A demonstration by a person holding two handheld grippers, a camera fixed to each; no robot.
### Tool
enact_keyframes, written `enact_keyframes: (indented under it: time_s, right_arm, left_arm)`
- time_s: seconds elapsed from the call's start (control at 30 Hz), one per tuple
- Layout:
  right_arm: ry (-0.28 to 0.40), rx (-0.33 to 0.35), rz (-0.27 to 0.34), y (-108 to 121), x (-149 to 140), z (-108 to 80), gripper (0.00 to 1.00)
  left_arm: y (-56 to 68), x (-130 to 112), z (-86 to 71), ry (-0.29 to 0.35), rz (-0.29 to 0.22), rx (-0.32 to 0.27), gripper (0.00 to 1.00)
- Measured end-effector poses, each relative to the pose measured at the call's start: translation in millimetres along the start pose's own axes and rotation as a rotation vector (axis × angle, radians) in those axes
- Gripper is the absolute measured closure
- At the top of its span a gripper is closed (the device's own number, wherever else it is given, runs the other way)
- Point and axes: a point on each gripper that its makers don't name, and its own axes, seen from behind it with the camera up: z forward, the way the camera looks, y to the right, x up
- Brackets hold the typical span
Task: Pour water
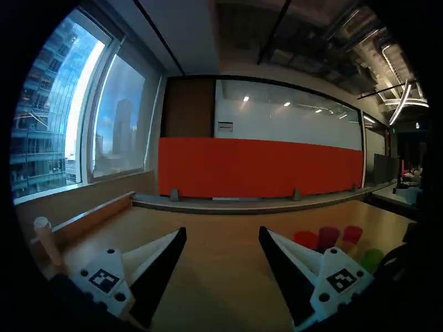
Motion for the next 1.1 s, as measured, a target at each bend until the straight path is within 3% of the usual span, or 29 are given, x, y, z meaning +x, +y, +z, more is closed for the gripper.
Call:
enact_keyframes:
  time_s: [0.47,0.7,1.1]
  right_arm:
    - [-0.017,0.032,0.038,4,53,11.1,0.0]
    - [-0.021,0.055,0.027,1,78,15.6,0.0]
    - [-0.012,0.093,0.007,-9,100,17.9,0.0]
  left_arm:
    - [11.6,81,18.5,0.026,-0.014,-0.06,0.03]
    - [19.2,115,22.0,0.023,0.022,-0.098,0.03]
    - [35.5,142,24.8,0.021,0.046,-0.159,0.03]
